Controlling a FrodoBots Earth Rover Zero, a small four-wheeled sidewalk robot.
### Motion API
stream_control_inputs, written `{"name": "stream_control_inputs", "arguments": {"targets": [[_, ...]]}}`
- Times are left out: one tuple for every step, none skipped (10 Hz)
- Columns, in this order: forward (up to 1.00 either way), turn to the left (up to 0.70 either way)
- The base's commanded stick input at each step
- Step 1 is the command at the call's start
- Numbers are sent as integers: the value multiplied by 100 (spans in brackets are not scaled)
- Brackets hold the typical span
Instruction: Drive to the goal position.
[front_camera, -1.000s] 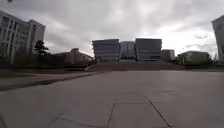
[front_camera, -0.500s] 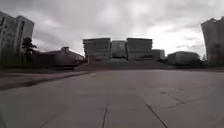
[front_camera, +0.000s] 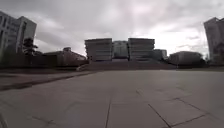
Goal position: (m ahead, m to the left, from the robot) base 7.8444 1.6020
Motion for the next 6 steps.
{"name": "stream_control_inputs", "arguments": {"targets": [[100, 0], [100, 0], [100, 0], [100, 0], [100, 0], [100, 0]]}}
